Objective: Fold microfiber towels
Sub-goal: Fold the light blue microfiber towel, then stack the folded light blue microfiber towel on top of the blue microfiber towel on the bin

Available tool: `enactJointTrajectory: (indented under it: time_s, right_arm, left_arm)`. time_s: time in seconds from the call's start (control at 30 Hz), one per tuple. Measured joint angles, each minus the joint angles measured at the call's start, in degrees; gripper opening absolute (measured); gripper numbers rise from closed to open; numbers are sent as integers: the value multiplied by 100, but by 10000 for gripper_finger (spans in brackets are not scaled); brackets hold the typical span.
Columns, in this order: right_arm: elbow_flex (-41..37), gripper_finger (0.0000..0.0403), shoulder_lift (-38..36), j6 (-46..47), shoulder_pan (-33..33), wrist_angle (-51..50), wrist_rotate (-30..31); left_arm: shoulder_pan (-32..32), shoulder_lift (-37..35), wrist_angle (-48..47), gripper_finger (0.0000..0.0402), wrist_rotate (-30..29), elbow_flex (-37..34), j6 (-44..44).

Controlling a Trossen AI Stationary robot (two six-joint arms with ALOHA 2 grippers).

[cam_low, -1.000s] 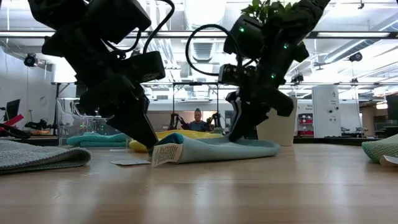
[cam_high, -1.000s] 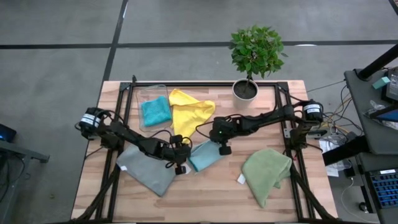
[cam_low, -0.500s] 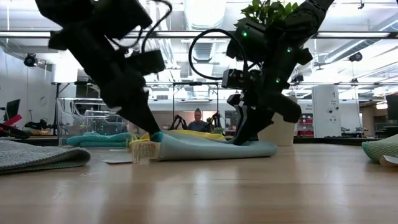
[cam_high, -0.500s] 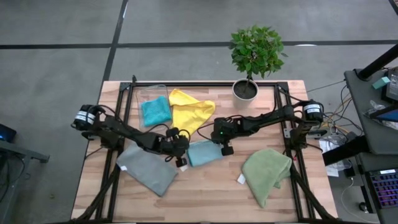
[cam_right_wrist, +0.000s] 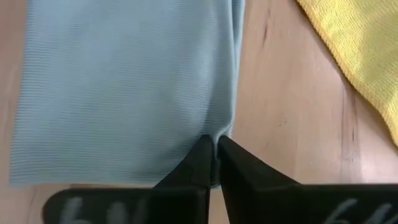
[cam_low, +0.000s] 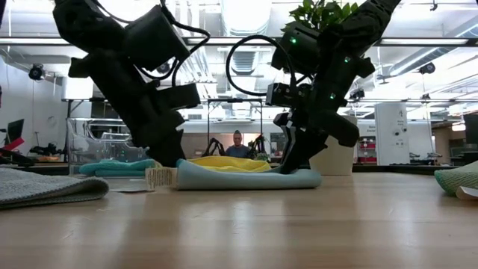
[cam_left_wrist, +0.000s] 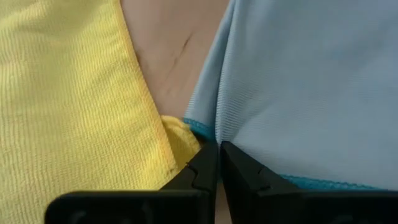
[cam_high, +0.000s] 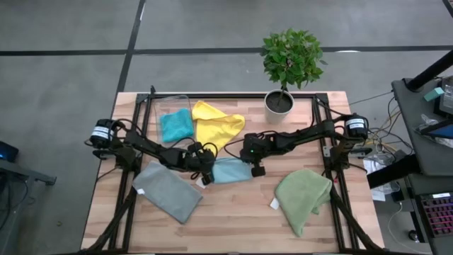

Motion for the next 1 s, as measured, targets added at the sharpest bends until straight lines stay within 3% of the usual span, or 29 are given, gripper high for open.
enactJointTrajectory:
  time_s: [0.27, 0.5, 0.67, 0.77, 1.0]
  right_arm:
    - [13, 91, -77, 196, -20, -279, 342]
    - [13, 136, -524, 270, -20, -376, 391]
    - [13, 149, -862, 402, -20, -132, 386]
    - [20, 148, -905, 424, -20, 289, 170]
    - [31, 127, -287, 640, -20, 1916, -523]
  left_arm:
    - [-2, -170, -83, 85, 6, 12, 56]
    - [-13, -645, -735, 133, 45, 46, 65]
    - [-137, -1026, -915, 134, 608, -21, 140]
    - [-288, -1028, -905, 127, 653, -33, 220]
    - [-370, -950, -734, 105, 651, -35, 220]
